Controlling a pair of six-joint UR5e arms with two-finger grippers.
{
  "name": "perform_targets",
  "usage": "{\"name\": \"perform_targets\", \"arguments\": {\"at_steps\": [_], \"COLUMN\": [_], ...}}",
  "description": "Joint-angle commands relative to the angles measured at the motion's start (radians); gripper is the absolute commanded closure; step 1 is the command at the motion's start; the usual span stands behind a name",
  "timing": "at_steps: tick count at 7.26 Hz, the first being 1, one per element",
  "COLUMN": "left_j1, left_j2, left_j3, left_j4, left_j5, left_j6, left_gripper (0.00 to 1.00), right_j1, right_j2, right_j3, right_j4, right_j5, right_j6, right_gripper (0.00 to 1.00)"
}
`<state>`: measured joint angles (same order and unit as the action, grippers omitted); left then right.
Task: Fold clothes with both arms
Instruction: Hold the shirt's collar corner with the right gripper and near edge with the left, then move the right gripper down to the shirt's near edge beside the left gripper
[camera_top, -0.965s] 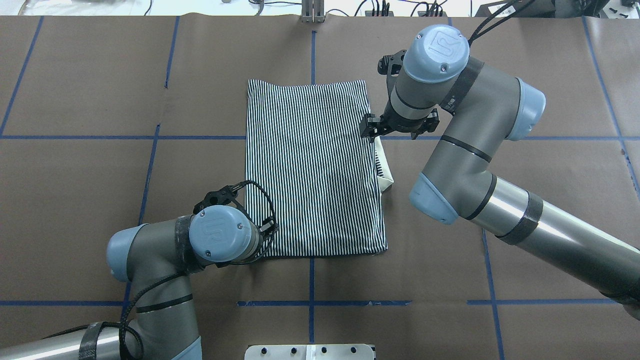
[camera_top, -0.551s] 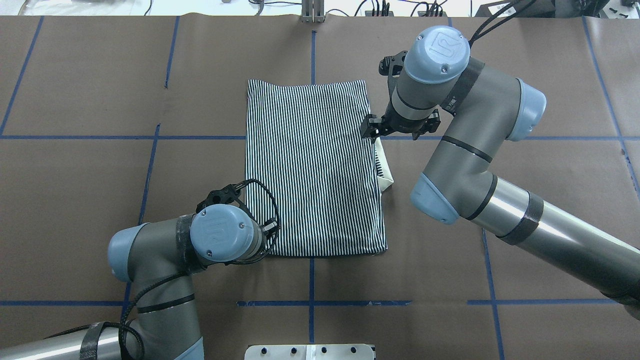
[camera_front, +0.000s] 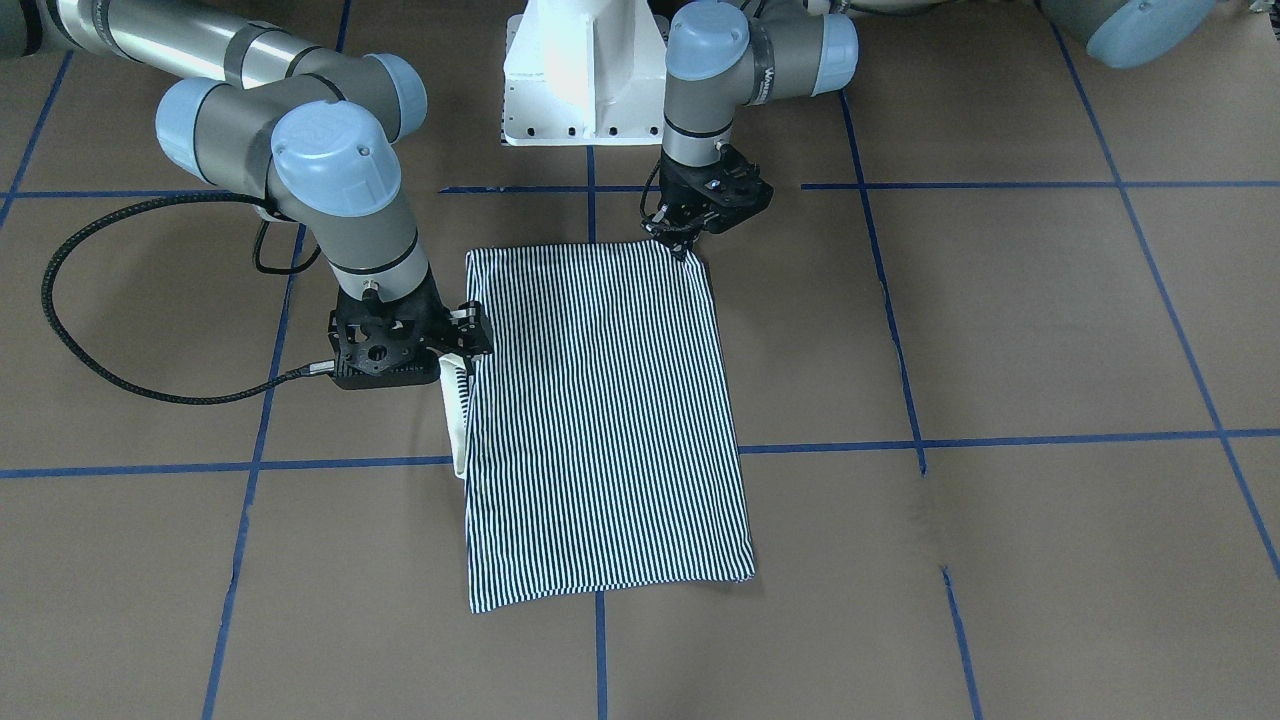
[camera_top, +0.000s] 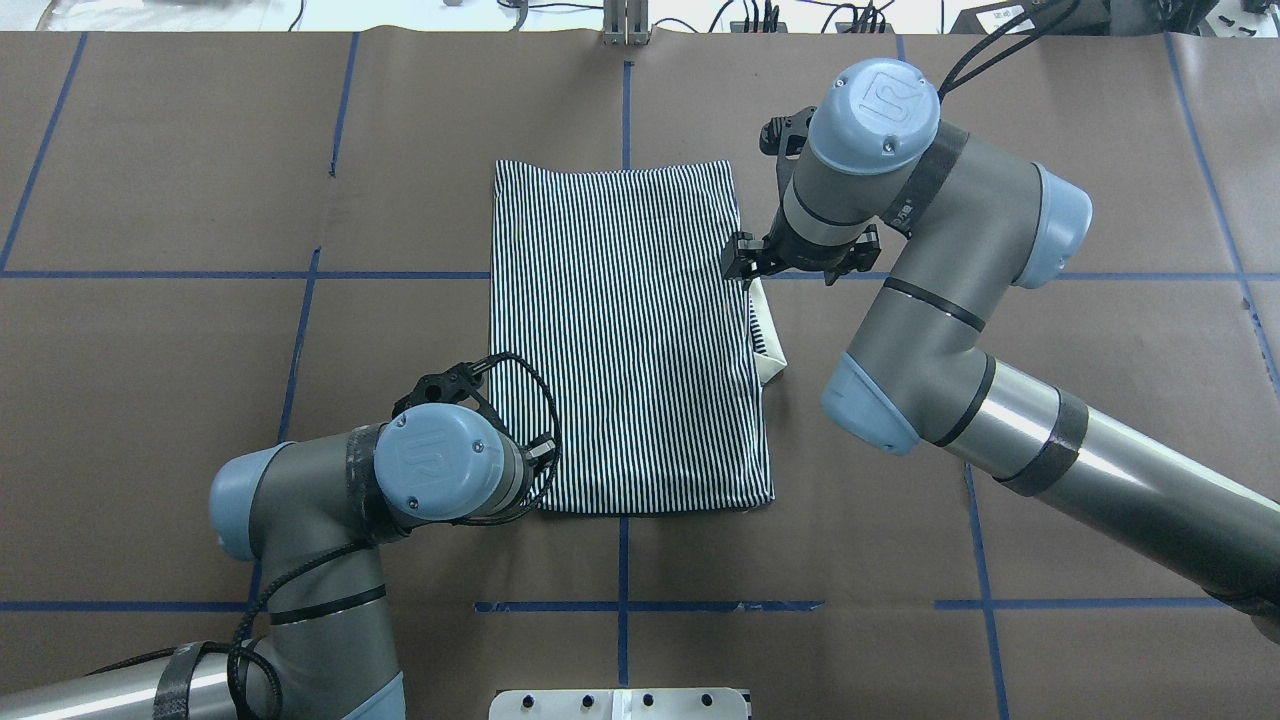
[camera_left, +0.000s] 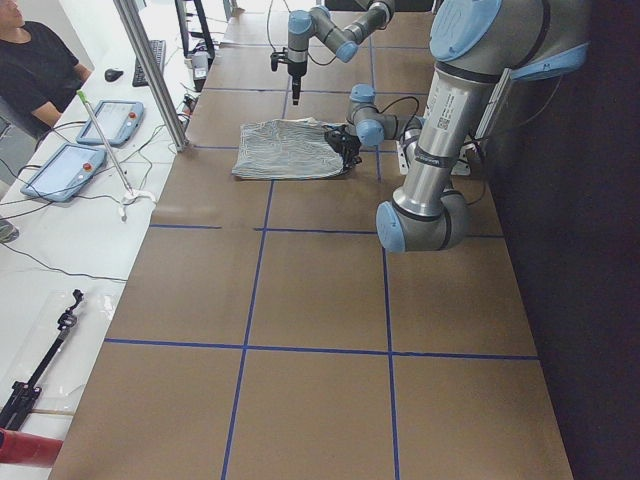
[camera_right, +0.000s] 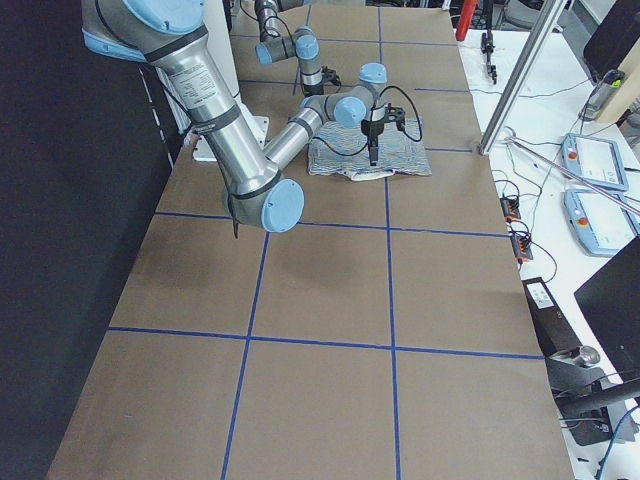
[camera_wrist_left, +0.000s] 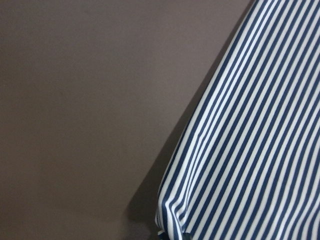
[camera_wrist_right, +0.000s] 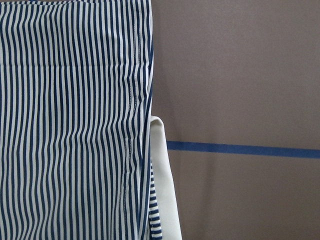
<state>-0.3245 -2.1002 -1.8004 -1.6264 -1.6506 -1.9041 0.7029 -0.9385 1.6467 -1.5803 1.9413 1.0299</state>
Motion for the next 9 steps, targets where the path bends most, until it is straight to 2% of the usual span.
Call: {"name": "perform_targets", "arguments": {"at_steps": [1,3,4,7,9], "left_j1": [-0.013,-0.018,-0.018,-0.018,-0.021], "left_j2": [0.009,0.014,0.013,0.014,0.014], "left_j3": [-0.029,-0.036,-0.036,-0.042,-0.042], "left_j4": [0.0,-0.007,-0.01,-0.024,-0.024], "left_j5": [-0.006,-0.006,-0.006,-0.005,-0.005], "left_j6": [0.161,0.163,0.161,0.161,0.16], "left_gripper": [1.0,1.0,1.0,1.0,1.0], "right_j1": [-0.078,-0.204,-0.236,-0.284,-0.31], "right_j2": [-0.011,-0.014,-0.014,-0.068,-0.06], "right_j3": [0.039,0.053,0.058,0.064,0.062], "right_j4": [0.003,0.003,0.003,0.003,-0.001], "right_j5": [-0.013,-0.161,-0.182,-0.186,-0.185], "right_j6": [0.228,0.516,0.617,0.679,0.681], "right_gripper": [0.0,0.0,0.0,0.0,0.0]}}
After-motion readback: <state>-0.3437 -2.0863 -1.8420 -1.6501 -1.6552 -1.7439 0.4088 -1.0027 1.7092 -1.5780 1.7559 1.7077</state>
